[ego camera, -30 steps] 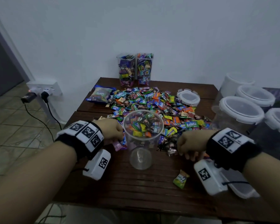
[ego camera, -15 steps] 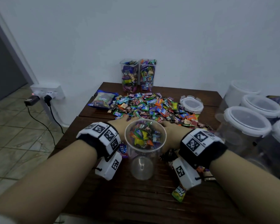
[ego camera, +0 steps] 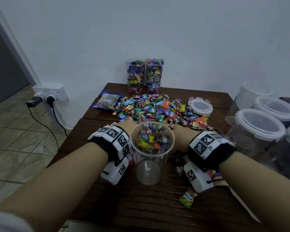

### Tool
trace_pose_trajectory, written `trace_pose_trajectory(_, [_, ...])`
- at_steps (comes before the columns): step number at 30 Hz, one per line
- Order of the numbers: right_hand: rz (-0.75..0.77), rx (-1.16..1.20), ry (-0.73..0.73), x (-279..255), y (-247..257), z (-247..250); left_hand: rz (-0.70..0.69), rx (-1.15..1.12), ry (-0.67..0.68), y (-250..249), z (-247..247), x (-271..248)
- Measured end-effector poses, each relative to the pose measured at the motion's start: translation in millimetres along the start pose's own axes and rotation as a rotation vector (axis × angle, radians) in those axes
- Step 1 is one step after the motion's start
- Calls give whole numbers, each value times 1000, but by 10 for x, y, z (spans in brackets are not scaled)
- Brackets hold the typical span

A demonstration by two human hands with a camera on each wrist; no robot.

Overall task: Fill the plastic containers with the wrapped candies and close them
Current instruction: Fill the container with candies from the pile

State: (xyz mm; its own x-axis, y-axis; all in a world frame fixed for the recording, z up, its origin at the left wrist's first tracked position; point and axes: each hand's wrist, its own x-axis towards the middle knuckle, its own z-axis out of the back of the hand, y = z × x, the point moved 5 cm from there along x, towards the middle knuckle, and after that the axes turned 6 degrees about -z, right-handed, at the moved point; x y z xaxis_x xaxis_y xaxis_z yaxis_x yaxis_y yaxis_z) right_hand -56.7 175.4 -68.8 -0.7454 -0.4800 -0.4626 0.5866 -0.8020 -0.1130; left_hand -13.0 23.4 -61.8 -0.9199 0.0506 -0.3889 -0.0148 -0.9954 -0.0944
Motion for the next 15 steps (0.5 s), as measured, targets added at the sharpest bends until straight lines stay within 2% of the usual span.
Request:
trace_pose_trajectory(8, [2, 42, -49, -64, 13, 93, 29, 62, -17, 14, 53, -107])
trace_pose_trajectory(15, [-20, 125, -95, -144, -77, 135, 84, -79, -232, 126, 138, -247])
